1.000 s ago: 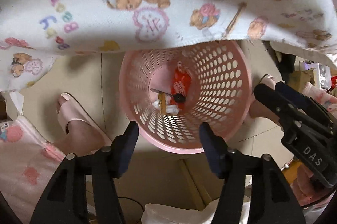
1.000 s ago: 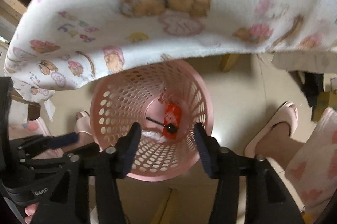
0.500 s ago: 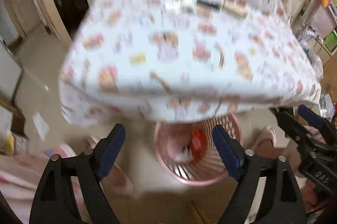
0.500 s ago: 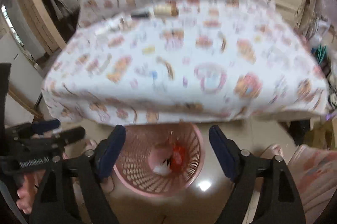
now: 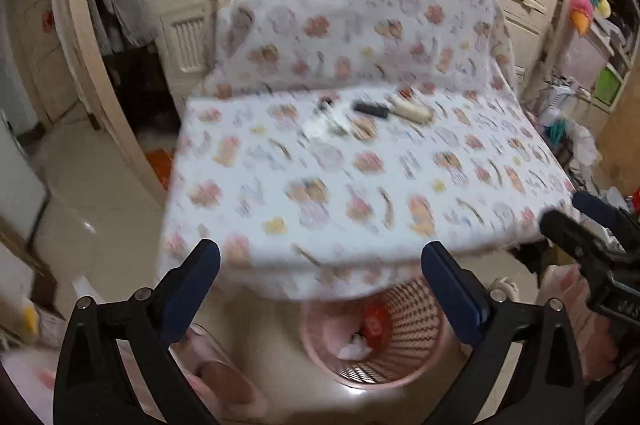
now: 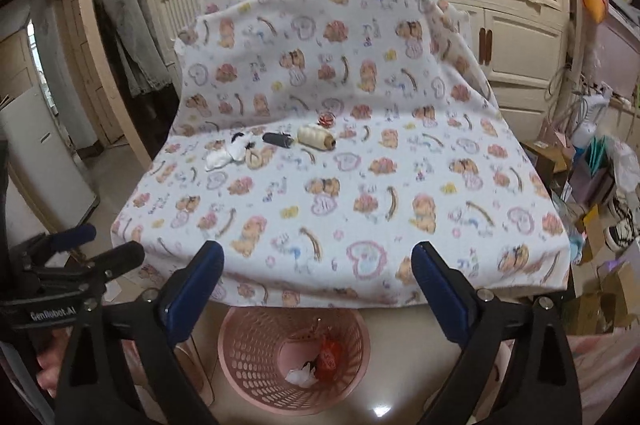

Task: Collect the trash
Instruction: 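Move both open tools back up over the table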

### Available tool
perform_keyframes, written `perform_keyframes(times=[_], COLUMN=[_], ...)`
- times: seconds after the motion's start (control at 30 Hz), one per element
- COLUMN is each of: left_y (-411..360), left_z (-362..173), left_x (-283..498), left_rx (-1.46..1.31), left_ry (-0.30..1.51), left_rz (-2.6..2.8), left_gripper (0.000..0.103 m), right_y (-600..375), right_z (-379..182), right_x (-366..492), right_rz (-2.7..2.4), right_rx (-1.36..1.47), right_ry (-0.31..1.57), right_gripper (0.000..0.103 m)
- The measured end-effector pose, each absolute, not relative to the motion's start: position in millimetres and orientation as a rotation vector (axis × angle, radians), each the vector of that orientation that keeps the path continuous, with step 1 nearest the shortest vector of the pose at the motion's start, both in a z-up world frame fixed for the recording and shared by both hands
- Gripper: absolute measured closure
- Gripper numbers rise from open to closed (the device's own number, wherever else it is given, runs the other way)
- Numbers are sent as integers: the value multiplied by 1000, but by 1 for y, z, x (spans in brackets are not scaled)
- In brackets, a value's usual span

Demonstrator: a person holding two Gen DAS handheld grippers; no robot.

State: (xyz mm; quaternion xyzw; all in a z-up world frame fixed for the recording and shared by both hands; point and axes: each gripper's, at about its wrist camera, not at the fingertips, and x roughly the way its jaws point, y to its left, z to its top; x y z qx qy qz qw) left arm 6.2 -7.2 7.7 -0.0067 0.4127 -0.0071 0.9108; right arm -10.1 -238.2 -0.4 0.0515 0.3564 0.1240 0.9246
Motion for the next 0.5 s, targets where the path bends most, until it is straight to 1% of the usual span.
perform_keyframes(times=[0.07,0.13,0.23,0.3,0.43,0.5], left_y=[5,16,26,30,34,36], left_z=[27,43,59,64,64,65], left_x=[16,29,50,65,95,104], left_rx=[-42,-76,-111,-122,-130,-102], left_ry=[829,825,812,807,812,788], left_rz=[7,-6,-13,-12,-11,5], left_gripper=[3,3,2,1,1,1], right_y=[-239,-242,-248,-251,-257,-260], right_z=[9,29,58,72,82,72], right_x=[-2,6,23,39,66,74], right_rz=[286,308,334,354,368,317], right_rx=[92,61,55,84,131,123], right_ry=[739,707,653,637,620,593], right_gripper=[9,9,3,2,0,0])
